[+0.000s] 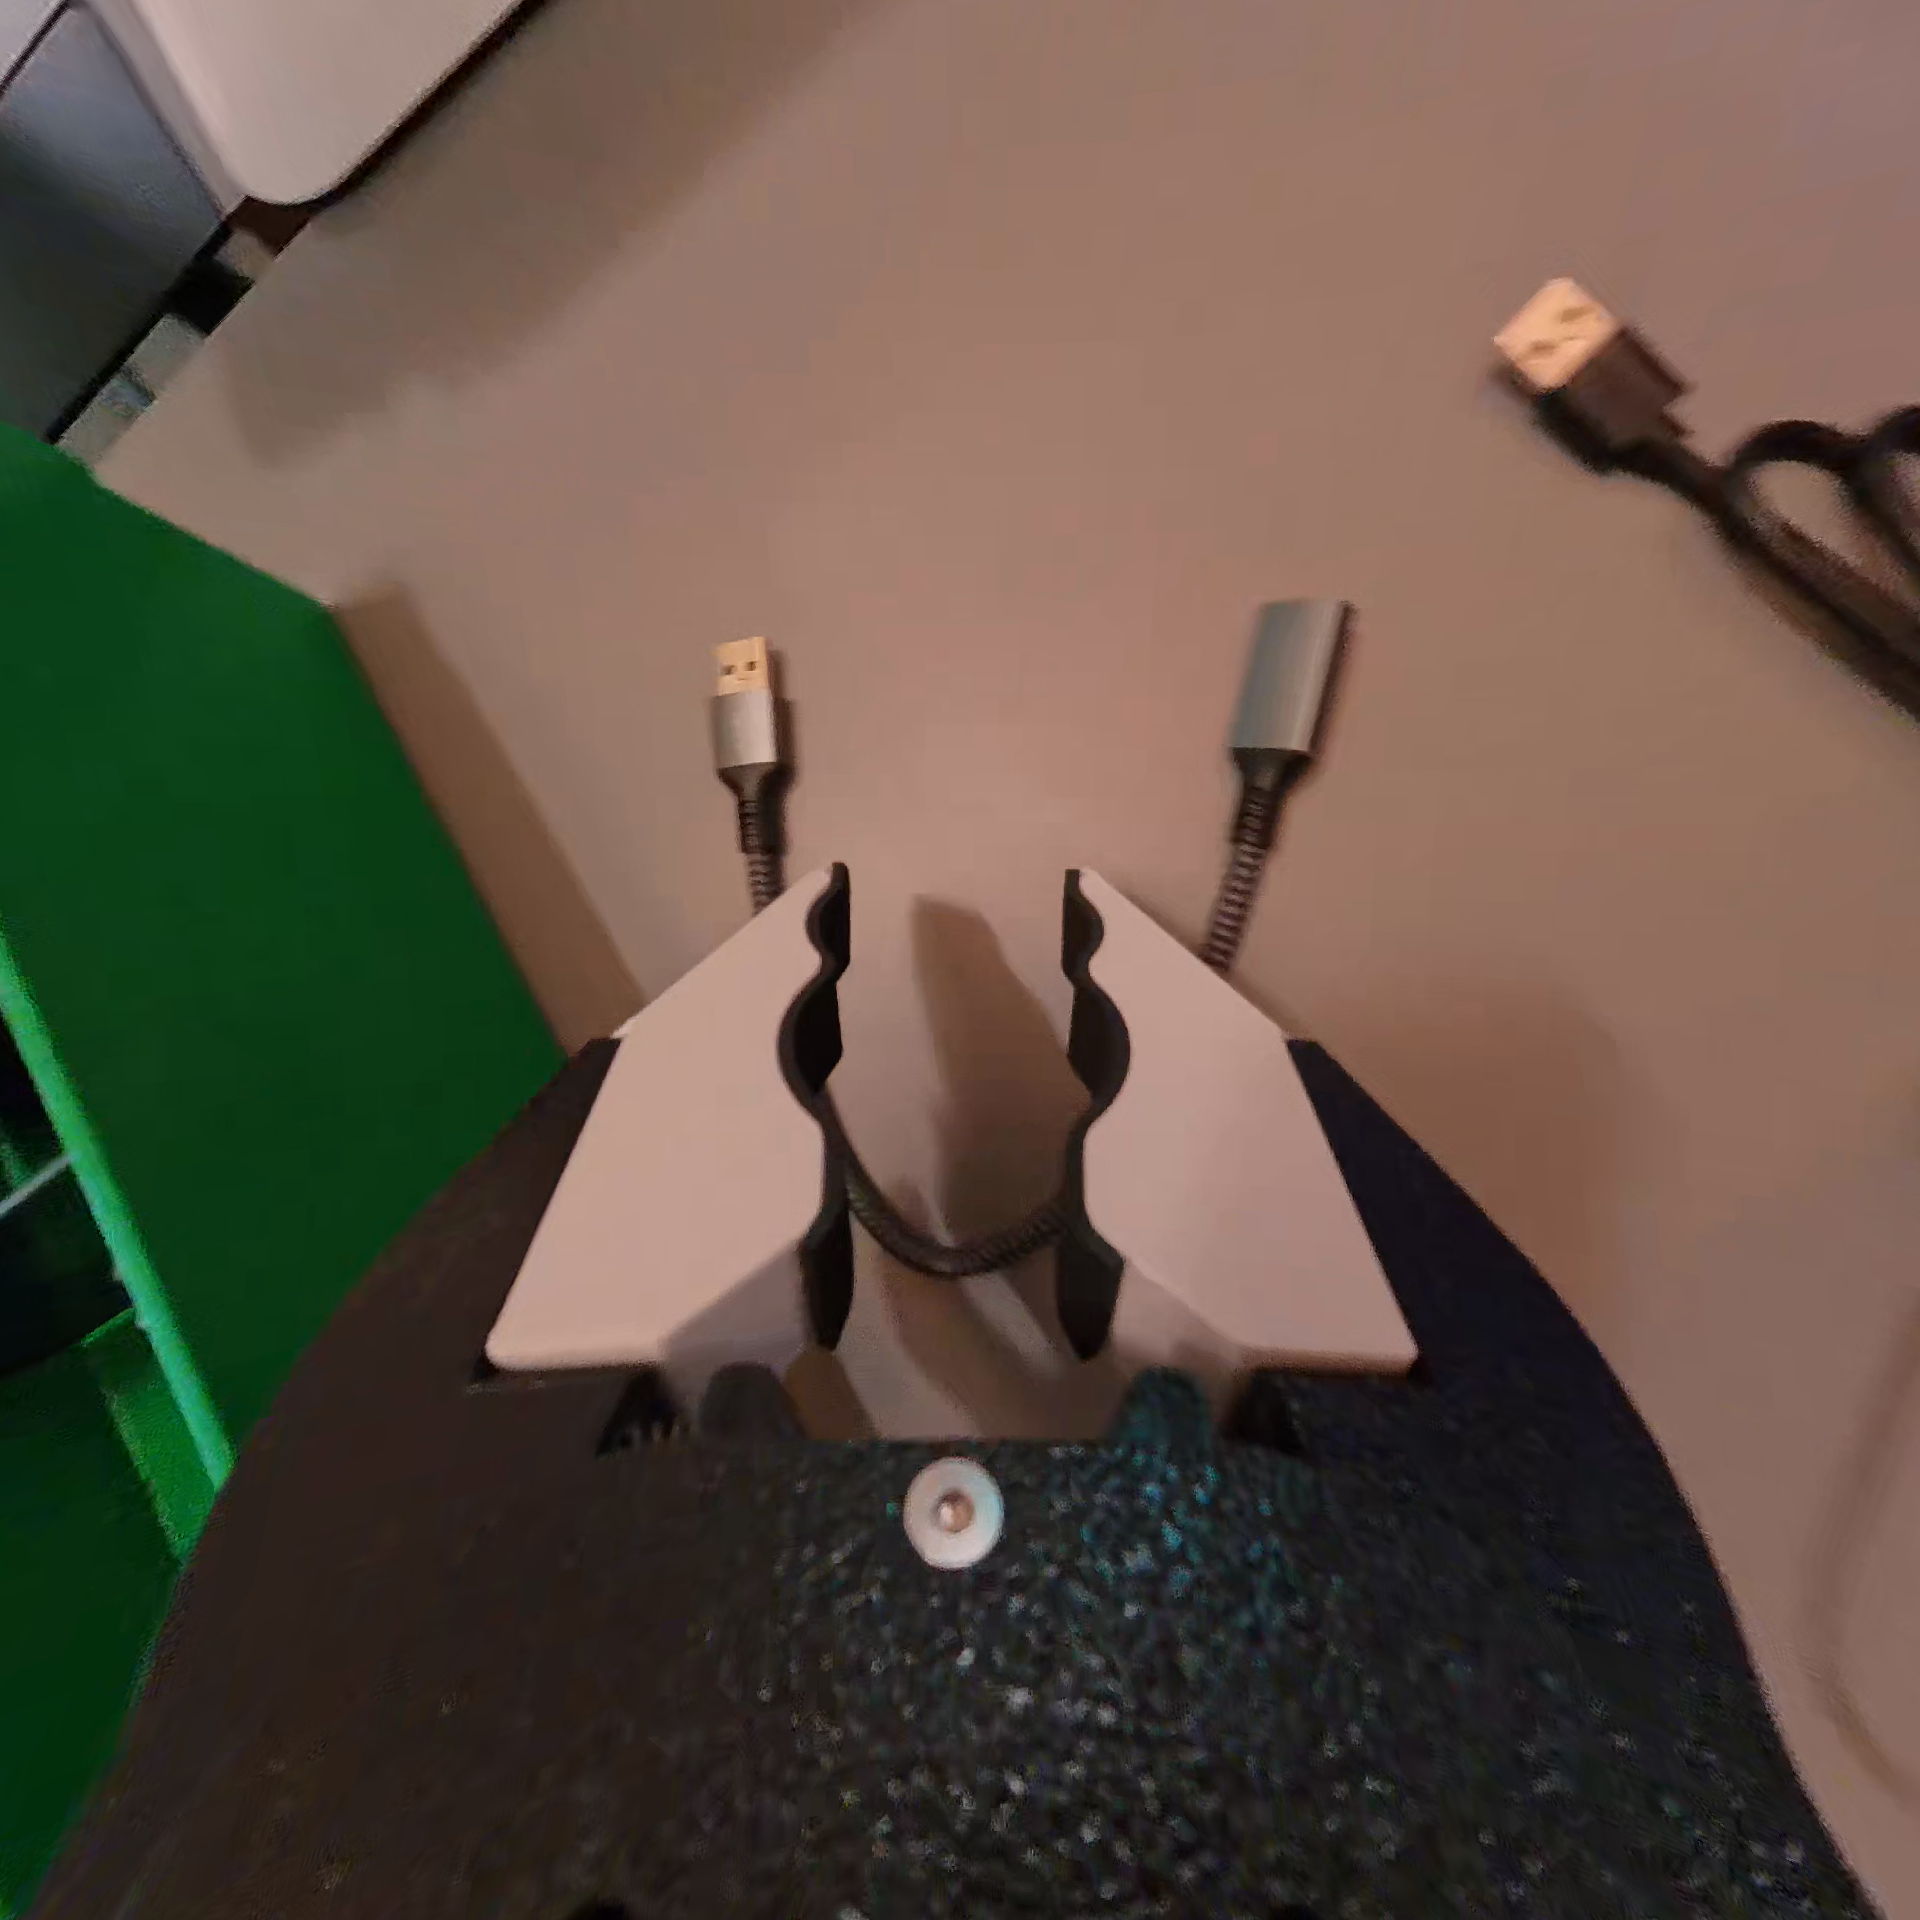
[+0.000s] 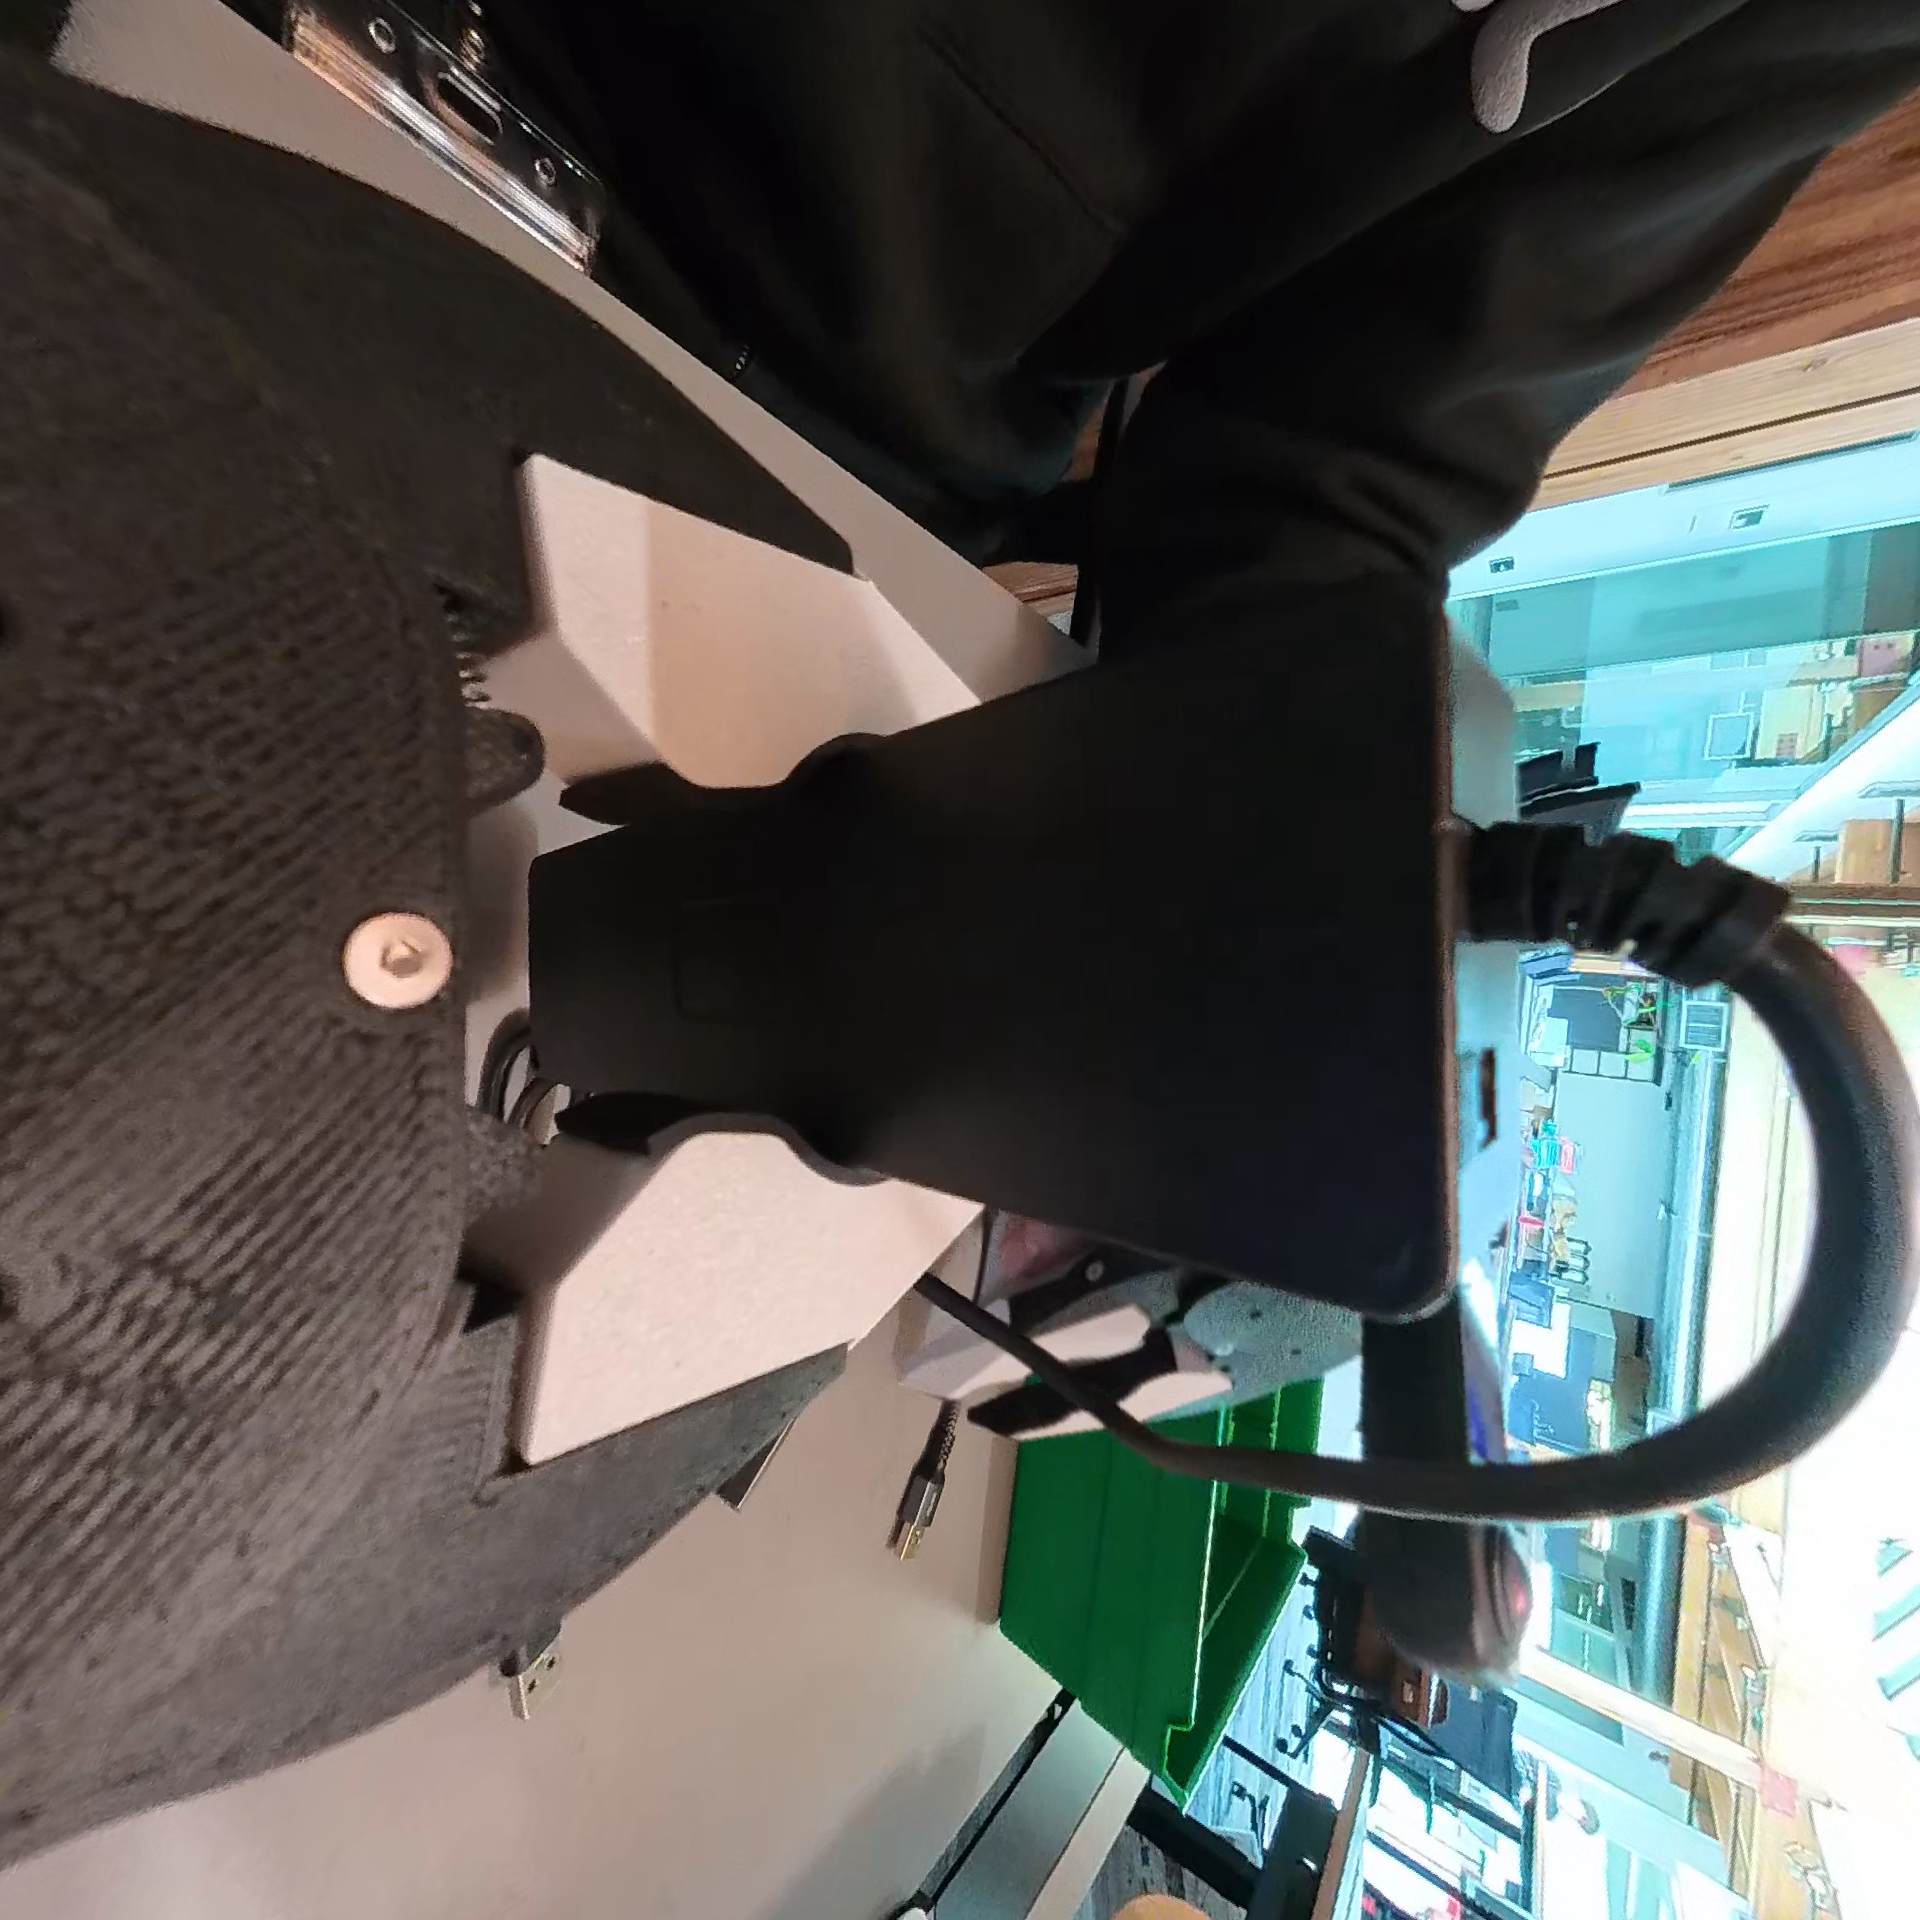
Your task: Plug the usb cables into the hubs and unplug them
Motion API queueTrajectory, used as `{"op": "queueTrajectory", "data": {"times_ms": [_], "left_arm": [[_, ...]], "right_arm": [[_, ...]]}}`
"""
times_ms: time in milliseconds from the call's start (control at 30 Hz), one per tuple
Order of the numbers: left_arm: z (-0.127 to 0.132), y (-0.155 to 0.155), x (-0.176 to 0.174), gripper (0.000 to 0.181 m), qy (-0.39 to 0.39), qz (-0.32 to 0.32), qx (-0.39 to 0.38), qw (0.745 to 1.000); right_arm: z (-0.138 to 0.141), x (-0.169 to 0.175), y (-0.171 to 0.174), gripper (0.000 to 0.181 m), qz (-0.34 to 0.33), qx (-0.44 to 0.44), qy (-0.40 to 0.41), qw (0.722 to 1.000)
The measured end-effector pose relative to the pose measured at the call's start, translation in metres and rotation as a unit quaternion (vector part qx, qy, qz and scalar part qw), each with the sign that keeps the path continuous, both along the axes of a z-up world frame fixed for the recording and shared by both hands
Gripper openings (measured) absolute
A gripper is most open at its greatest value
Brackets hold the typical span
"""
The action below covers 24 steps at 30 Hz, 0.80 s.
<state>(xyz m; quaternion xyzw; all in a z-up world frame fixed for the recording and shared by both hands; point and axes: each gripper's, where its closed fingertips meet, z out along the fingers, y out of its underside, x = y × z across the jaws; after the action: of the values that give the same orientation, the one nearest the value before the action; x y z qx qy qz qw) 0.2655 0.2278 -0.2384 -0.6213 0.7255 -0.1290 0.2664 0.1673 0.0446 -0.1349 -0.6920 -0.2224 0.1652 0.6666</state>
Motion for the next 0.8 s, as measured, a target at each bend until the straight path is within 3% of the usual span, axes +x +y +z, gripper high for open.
{"op": "queueTrajectory", "data": {"times_ms": [233,300,400,567,700,800], "left_arm": [[-0.016,0.045,0.023,0.043,0.015,0.097,0.039,0.994],[-0.017,0.046,0.03,0.044,0.0,0.112,0.006,0.994],[-0.022,0.035,0.035,0.028,-0.019,0.129,-0.086,0.988],[-0.023,0.007,0.023,0.012,-0.016,0.028,-0.11,0.993],[-0.016,-0.021,0.012,0.019,-0.017,-0.077,-0.094,0.992],[-0.01,-0.022,0.007,0.026,-0.029,-0.079,-0.093,0.992]], "right_arm": [[0.0,-0.001,-0.001,0.062,0.005,-0.001,0.002,1.0],[0.0,-0.001,-0.001,0.062,0.004,0.0,0.0,1.0],[0.001,0.002,0.0,0.062,-0.008,0.004,-0.003,1.0],[0.004,0.011,0.001,0.061,-0.03,0.007,0.003,1.0],[0.0,0.009,0.002,0.061,-0.025,0.002,-0.002,1.0],[-0.002,0.007,0.002,0.062,-0.022,-0.002,-0.004,1.0]]}}
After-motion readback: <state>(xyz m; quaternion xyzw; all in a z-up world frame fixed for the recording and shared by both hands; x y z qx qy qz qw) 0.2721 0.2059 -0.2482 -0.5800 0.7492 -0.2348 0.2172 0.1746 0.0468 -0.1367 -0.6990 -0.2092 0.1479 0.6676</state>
